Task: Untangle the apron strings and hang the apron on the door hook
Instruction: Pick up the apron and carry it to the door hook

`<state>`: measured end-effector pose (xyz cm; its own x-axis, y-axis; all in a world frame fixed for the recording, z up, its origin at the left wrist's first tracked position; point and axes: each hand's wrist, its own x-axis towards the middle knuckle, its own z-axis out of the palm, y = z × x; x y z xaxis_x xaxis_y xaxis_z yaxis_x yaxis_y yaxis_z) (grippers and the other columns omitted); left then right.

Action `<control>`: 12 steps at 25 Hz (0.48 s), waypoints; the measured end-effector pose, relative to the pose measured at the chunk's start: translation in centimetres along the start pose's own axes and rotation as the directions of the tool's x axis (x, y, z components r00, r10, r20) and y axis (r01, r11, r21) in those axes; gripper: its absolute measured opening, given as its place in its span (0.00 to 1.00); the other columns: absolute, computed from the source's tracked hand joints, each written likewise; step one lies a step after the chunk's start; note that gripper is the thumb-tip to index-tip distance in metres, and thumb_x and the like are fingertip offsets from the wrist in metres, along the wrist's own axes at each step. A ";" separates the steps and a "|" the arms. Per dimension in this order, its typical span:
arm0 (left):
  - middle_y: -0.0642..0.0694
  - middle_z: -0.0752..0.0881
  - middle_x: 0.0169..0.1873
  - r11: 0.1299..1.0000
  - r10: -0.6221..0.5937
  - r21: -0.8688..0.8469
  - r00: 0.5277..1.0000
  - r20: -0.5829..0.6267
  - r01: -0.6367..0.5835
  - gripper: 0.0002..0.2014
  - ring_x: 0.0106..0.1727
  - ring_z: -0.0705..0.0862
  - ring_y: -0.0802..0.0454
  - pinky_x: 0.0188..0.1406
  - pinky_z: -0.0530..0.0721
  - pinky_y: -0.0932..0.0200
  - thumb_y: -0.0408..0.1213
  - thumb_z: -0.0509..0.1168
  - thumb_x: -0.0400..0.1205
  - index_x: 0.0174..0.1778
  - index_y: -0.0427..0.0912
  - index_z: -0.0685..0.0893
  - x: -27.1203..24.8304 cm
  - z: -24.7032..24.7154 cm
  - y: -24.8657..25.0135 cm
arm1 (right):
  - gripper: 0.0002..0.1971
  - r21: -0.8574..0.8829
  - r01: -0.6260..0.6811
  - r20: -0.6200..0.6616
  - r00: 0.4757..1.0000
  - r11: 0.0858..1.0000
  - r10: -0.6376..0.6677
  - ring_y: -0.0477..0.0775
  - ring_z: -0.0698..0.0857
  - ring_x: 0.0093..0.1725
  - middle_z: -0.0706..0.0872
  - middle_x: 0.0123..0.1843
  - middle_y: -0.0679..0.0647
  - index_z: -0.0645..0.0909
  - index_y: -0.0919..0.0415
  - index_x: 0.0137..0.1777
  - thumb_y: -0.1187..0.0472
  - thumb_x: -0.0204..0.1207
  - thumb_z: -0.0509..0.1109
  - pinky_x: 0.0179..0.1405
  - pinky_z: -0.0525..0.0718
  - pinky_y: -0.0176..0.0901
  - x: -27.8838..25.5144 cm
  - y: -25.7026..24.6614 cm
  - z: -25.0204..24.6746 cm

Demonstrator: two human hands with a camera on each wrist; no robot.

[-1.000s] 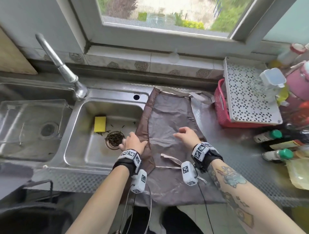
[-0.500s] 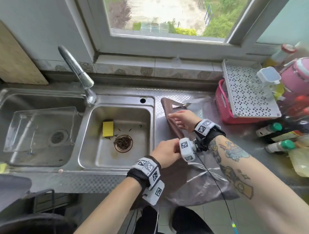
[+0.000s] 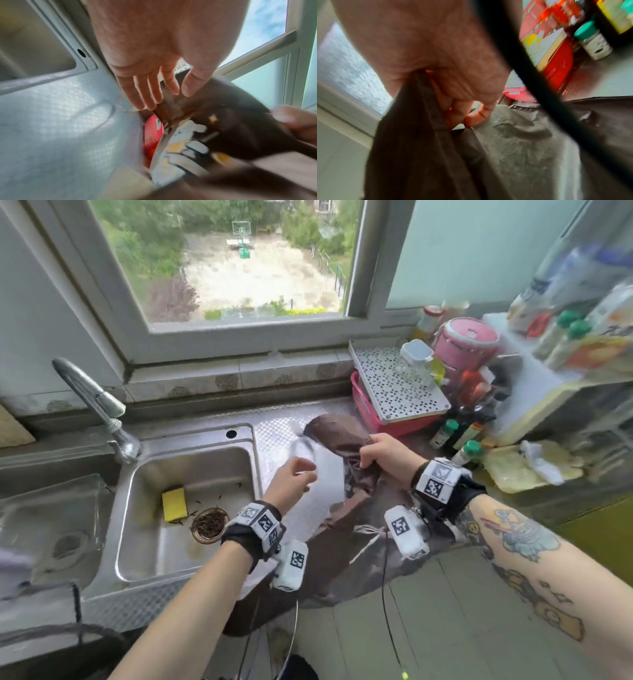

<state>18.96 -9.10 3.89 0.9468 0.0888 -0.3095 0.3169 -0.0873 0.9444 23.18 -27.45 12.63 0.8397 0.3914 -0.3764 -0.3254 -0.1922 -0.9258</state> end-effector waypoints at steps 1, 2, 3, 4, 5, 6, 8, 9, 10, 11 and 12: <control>0.35 0.83 0.62 1.000 0.001 0.007 1.000 -0.025 0.000 0.10 0.54 0.82 0.42 0.51 0.82 0.50 0.25 0.63 0.78 0.51 0.41 0.79 0.1 0.9 0.5 | 0.04 0.024 0.021 -0.004 1.000 0.999 -0.021 0.52 0.73 0.18 0.74 0.19 0.53 0.71 0.68 0.29 0.75 0.55 0.61 0.19 0.72 0.34 -2.1 0.1 -1.2; 0.35 0.81 0.63 1.000 0.011 0.020 1.000 -0.027 -0.010 0.14 0.56 0.82 0.41 0.53 0.82 0.50 0.24 0.62 0.77 0.58 0.39 0.76 -0.1 2.8 1.3 | 0.07 0.044 0.054 -0.031 0.998 0.998 -0.052 0.54 0.71 0.20 0.73 0.22 0.55 0.73 0.69 0.30 0.71 0.49 0.63 0.22 0.70 0.37 -4.8 0.3 -3.0; 0.37 0.80 0.64 0.999 0.016 0.039 1.000 -0.026 -0.015 0.20 0.60 0.80 0.42 0.59 0.82 0.48 0.23 0.64 0.76 0.63 0.39 0.74 -0.6 4.8 1.9 | 0.09 0.047 0.079 -0.059 0.995 0.996 -0.076 0.54 0.70 0.23 0.72 0.25 0.57 0.75 0.70 0.29 0.68 0.46 0.64 0.25 0.67 0.40 -7.6 0.9 -5.1; 0.41 0.78 0.65 0.999 0.023 0.046 1.000 -0.021 -0.022 0.26 0.64 0.78 0.43 0.66 0.80 0.45 0.23 0.67 0.74 0.67 0.39 0.71 -1.6 7.2 3.1 | 0.11 0.052 0.100 -0.093 0.991 0.994 -0.095 0.56 0.68 0.26 0.71 0.28 0.59 0.75 0.71 0.27 0.65 0.44 0.65 0.27 0.65 0.43 -10.5 1.7 -7.3; 0.44 0.76 0.66 0.999 0.018 0.038 1.000 -0.011 -0.017 0.32 0.67 0.76 0.45 0.71 0.77 0.44 0.22 0.69 0.72 0.72 0.38 0.67 -2.2 9.5 3.5 | 0.14 0.047 0.121 -0.142 0.983 0.992 -0.113 0.60 0.68 0.30 0.71 0.31 0.61 0.74 0.74 0.28 0.63 0.44 0.66 0.30 0.65 0.47 -13.6 2.4 -9.5; 0.47 0.76 0.65 1.000 0.013 0.023 1.000 0.018 -0.013 0.37 0.67 0.75 0.46 0.73 0.75 0.45 0.23 0.72 0.70 0.74 0.37 0.64 -3.2 12.3 4.4 | 0.20 0.052 0.138 -0.196 0.972 0.989 -0.126 0.63 0.68 0.34 0.71 0.35 0.63 0.73 0.78 0.31 0.61 0.43 0.68 0.33 0.66 0.50 -17.4 3.2 -12.0; 0.50 0.82 0.62 0.999 0.033 0.006 0.994 0.107 -0.034 0.37 0.64 0.79 0.45 0.70 0.76 0.46 0.27 0.76 0.66 0.72 0.36 0.72 -4.1 17.0 4.9 | 0.27 0.190 0.164 -0.256 0.960 0.968 -0.112 0.65 0.70 0.37 0.72 0.40 0.66 0.71 0.84 0.38 0.63 0.41 0.69 0.34 0.70 0.52 -23.7 5.4 -16.2; 0.48 0.85 0.61 0.996 0.054 0.058 0.978 0.201 -0.067 0.35 0.64 0.82 0.44 0.70 0.77 0.46 0.29 0.78 0.64 0.69 0.37 0.77 -5.4 20.4 5.5 | 0.30 0.234 0.188 -0.307 0.945 0.954 -0.111 0.66 0.70 0.37 0.72 0.40 0.67 0.69 0.88 0.39 0.64 0.41 0.70 0.33 0.71 0.51 -27.4 6.5 -18.4; 0.43 0.87 0.60 0.988 0.070 0.109 0.952 0.298 -0.107 0.32 0.64 0.84 0.43 0.68 0.79 0.48 0.32 0.79 0.64 0.66 0.38 0.81 -7.0 23.9 6.1 | 0.31 0.271 0.211 -0.347 0.931 0.939 -0.108 0.67 0.69 0.37 0.71 0.41 0.68 0.67 0.89 0.39 0.64 0.41 0.70 0.33 0.71 0.49 -31.1 7.8 -20.6; 0.41 0.88 0.58 0.979 0.090 0.135 0.915 0.393 -0.154 0.27 0.62 0.86 0.45 0.62 0.81 0.54 0.33 0.79 0.65 0.62 0.39 0.83 -8.9 27.3 6.7 | 0.29 0.311 0.233 -0.396 0.913 0.922 -0.097 0.67 0.69 0.37 0.72 0.39 0.68 0.69 0.89 0.40 0.65 0.42 0.70 0.34 0.72 0.49 -34.5 8.9 -22.3; 0.40 0.89 0.53 0.972 0.133 0.113 0.877 0.461 -0.207 0.22 0.56 0.88 0.51 0.54 0.83 0.61 0.32 0.78 0.68 0.58 0.41 0.84 -11.0 30.5 7.6 | 0.24 0.347 0.260 -0.434 0.896 0.901 -0.092 0.65 0.72 0.35 0.76 0.36 0.66 0.72 0.86 0.40 0.67 0.46 0.68 0.34 0.74 0.48 -37.6 10.1 -23.7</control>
<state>12.74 -41.04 11.06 0.8992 -0.3910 -0.1965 0.1182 -0.2153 0.9694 -1.33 -65.43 18.26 0.9711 -0.0217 -0.2377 -0.2256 0.2412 -0.9439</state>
